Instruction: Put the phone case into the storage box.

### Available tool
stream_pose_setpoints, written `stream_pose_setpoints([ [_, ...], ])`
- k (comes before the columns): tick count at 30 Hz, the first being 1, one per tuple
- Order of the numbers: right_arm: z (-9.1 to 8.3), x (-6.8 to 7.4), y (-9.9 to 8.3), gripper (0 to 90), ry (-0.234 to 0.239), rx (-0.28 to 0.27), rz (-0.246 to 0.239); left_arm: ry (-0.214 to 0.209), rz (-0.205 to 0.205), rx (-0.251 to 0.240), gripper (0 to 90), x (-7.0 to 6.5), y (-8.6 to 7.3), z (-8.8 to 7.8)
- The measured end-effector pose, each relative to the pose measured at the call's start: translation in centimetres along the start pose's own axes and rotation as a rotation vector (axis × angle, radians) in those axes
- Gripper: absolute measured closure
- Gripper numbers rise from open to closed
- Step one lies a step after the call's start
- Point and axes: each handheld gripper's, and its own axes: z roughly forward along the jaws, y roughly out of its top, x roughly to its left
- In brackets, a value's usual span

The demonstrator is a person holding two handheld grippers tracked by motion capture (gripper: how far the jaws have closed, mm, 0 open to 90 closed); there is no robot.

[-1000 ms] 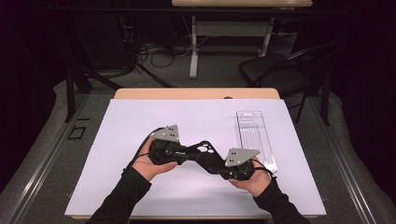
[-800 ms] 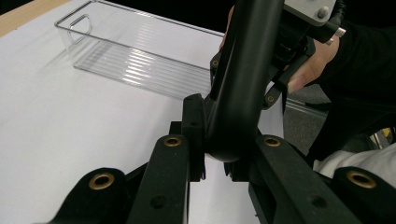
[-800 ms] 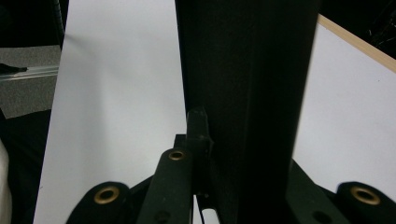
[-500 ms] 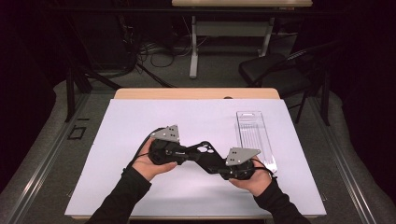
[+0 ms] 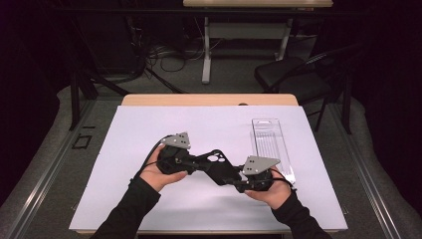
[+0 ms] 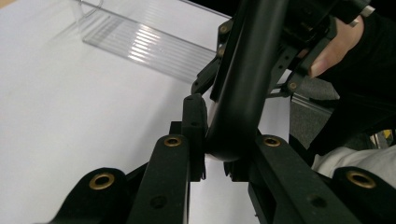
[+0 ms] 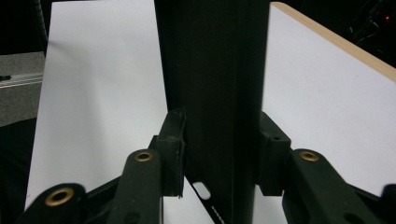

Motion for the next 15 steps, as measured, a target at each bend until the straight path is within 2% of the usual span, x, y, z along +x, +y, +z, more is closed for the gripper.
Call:
stream_pose_setpoints([
  [5, -0.26, -0.05, 0.1, 56.5, -0.024, -0.01, 0.003, 0.024, -0.03, 0.025, 81.6, 0.13, 0.07, -0.16],
  [15, -0.53, 0.18, 0.39, 52.7, -0.07, -0.01, 0.004, 0.053, -0.053, 0.068, 81.5, 0.24, 0.37, -0.26],
])
